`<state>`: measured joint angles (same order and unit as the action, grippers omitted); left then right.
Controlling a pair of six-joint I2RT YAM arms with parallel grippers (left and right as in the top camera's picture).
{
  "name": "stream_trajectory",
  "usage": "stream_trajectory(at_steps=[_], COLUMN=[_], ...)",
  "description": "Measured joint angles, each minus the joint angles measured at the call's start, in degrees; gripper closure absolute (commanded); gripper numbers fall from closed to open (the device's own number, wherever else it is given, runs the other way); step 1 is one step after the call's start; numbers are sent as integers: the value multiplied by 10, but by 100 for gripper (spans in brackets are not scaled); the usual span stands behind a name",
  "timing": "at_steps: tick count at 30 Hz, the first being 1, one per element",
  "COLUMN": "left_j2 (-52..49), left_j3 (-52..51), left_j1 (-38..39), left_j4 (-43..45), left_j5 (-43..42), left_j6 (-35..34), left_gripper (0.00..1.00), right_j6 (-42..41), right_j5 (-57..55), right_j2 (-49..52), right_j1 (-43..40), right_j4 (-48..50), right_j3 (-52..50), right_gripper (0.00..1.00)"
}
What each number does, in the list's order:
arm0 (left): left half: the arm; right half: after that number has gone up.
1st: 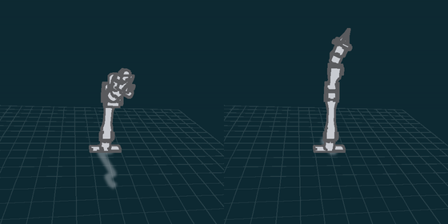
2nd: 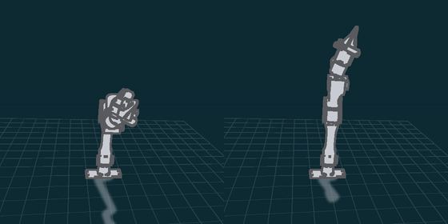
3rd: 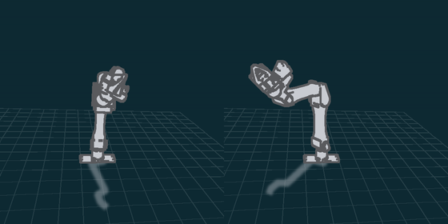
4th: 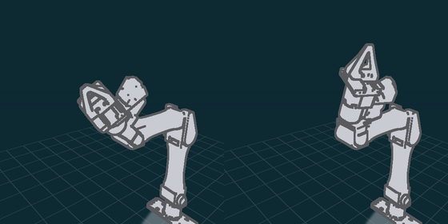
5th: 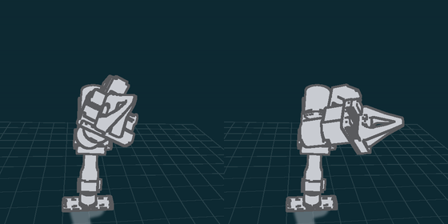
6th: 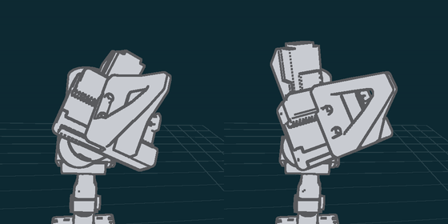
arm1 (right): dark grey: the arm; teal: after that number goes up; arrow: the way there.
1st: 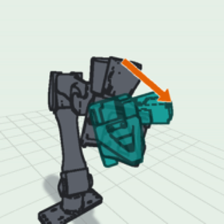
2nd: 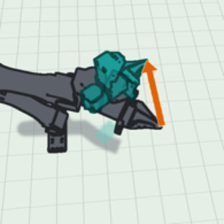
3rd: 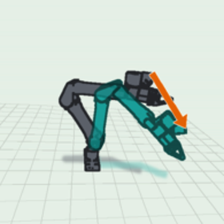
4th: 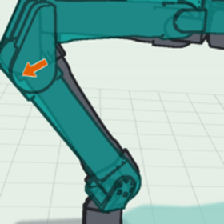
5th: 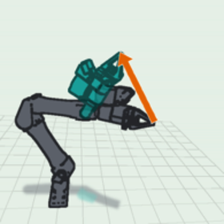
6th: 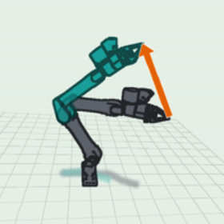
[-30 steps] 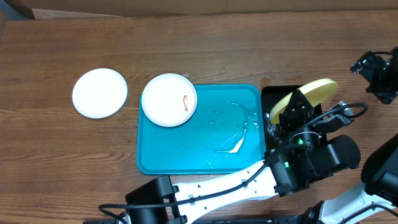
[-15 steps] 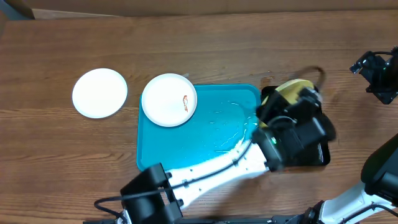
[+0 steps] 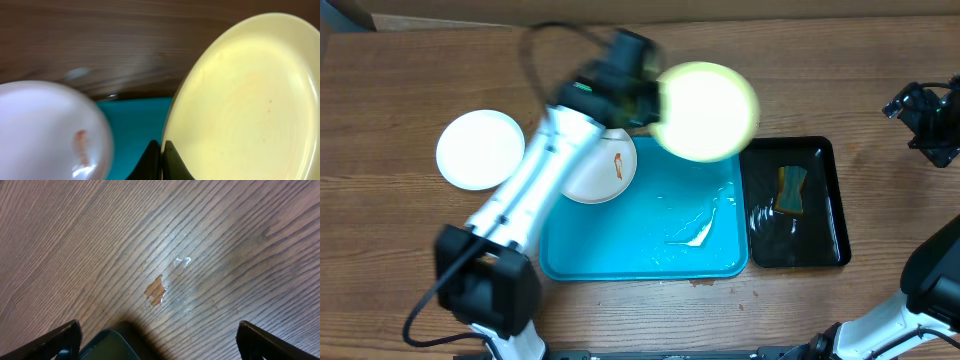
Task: Clean dirty plates on tray and stack at the side
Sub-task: 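Carry the yellow plate left and set it on the white plate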
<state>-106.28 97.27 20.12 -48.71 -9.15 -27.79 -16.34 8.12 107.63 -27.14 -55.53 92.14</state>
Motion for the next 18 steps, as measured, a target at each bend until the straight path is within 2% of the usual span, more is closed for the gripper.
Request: stream_trajectory(at_steps=[6, 11, 18], left_j2=[0, 0, 0], left_j3=[0, -1, -49], left_j1=[-224, -367, -487], left_j4=[-102, -135, -107], left_j5=[-50, -59, -26], left_j6=[-10, 6, 7], left_gripper=[96, 96, 96], right_j6=[0, 0, -1], right_j5=[0, 0, 0], right_j2=[0, 0, 0], right_j1=[0, 0, 0], right_j4=[0, 0, 0], right_j3=[0, 0, 0], right_gripper=[0, 0, 0])
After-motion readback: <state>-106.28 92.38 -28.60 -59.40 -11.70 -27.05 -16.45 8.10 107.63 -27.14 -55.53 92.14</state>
